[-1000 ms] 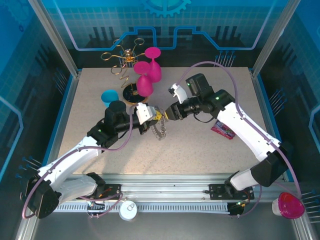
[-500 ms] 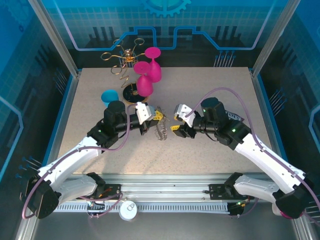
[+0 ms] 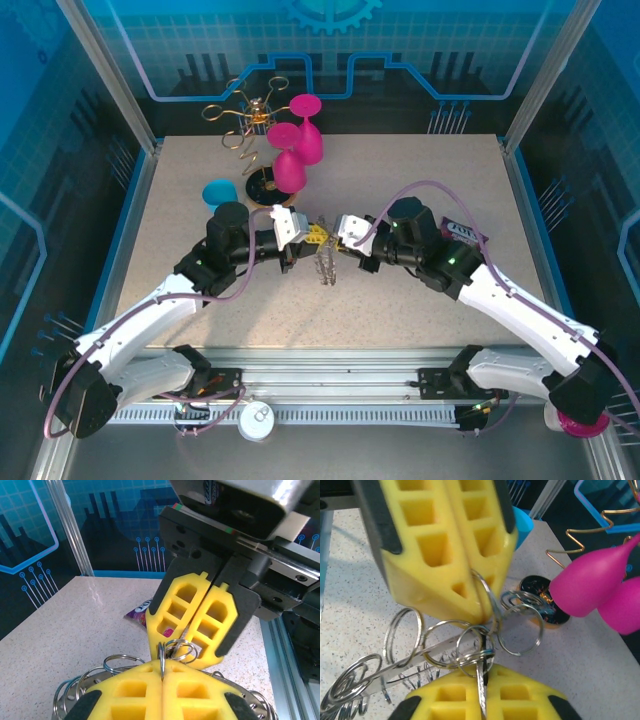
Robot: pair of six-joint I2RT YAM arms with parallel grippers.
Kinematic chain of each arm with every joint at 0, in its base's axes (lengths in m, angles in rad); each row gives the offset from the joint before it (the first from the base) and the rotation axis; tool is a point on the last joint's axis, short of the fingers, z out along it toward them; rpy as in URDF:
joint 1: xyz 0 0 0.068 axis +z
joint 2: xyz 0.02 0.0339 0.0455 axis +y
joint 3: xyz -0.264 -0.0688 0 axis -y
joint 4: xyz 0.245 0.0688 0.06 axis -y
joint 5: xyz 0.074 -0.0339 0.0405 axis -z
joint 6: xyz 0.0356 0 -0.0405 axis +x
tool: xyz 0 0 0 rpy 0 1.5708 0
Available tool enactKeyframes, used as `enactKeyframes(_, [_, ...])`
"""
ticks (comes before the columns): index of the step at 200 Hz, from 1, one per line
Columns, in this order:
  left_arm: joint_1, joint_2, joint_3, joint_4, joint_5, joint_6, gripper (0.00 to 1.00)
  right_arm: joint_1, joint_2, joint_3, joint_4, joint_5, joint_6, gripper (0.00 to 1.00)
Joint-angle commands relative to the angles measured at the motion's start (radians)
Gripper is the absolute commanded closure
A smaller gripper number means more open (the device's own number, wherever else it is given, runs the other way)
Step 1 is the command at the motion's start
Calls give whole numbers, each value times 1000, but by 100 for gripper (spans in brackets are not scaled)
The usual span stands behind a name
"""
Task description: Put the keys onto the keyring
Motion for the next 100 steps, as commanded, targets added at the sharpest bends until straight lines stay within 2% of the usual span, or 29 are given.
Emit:
enactKeyframes(1, [0,-32,1,24,29,19,100,10,-28,46,-59,47,-75,100])
enactKeyframes(70, [2,-31,21,-42,10,86,100,11,5,234,-338,78,-156,100])
enactKeyframes(100, [3,-32,21,-34,38,73,100,10,38,254,-386,141,-189,100])
